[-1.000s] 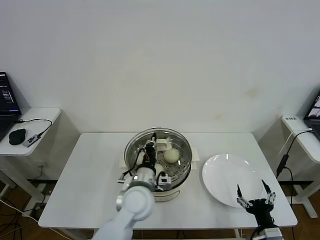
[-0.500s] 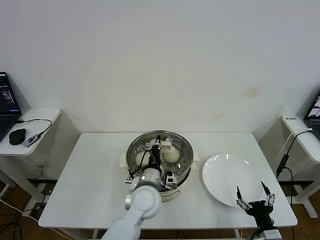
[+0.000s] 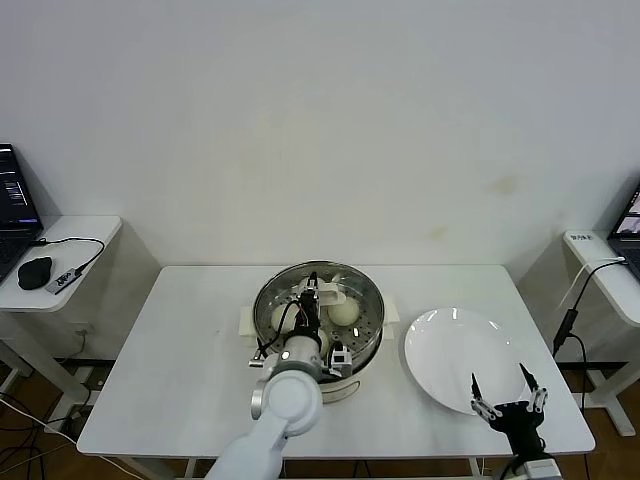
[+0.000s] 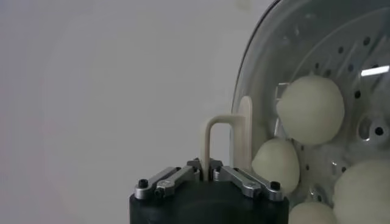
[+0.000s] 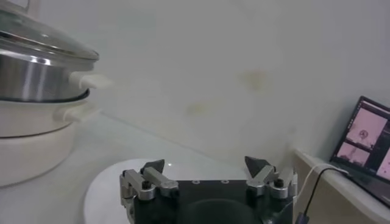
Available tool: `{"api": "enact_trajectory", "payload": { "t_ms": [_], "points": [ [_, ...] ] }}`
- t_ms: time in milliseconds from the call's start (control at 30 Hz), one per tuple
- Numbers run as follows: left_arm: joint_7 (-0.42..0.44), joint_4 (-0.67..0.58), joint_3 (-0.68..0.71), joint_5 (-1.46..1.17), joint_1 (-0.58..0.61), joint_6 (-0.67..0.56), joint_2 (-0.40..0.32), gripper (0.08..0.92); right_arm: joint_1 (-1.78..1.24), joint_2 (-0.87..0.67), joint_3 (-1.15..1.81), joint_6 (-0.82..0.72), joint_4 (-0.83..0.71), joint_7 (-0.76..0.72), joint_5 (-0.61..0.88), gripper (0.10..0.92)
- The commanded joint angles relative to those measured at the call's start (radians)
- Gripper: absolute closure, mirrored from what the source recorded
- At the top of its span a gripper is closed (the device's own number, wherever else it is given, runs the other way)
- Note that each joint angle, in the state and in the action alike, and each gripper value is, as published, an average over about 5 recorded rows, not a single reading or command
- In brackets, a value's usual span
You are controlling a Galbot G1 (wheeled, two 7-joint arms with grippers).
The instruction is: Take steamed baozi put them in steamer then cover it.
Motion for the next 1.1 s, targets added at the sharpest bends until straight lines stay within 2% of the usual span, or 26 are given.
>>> {"api": "enact_trajectory", "payload": {
  "t_ms": [33, 367, 467, 700, 867, 1033, 1100],
  "points": [
    [-0.005, 0.012, -0.008, 0.004, -0.002, -0.002, -0.004, 0.853, 0.000, 0.003, -0.004, 0.001, -0.001, -0.001, -0.004, 0.203],
    [-0.025, 0.010, -0.015, 0.016, 0.011, -0.021, -0.009, 0.853, -0.004, 0.002, -0.007, 0.004, 0.001, -0.003, -0.006, 0.203],
    [-0.024, -0.016, -0.011, 0.013, 0.022, -0.020, -0.004, 0.818, -0.004, 0.002, -0.008, 0.004, 0.001, -0.003, -0.007, 0.203],
    [-0.022, -0.105, -0.004, 0.003, 0.075, -0.018, 0.021, 0.625, -0.005, 0.003, -0.012, 0.005, 0.002, -0.003, -0.011, 0.203],
    [-0.031, -0.199, -0.001, -0.036, 0.136, -0.020, 0.064, 0.478, -0.006, 0.004, -0.013, 0.006, 0.001, -0.003, -0.013, 0.203],
    [-0.089, -0.321, -0.017, -0.136, 0.234, -0.049, 0.127, 0.330, -0.006, 0.001, -0.008, 0.009, -0.008, -0.003, -0.009, 0.203],
    [-0.140, -0.372, -0.036, -0.196, 0.279, -0.082, 0.147, 0.278, -0.005, -0.002, -0.007, 0.011, -0.015, -0.003, -0.004, 0.203]
  ]
}}
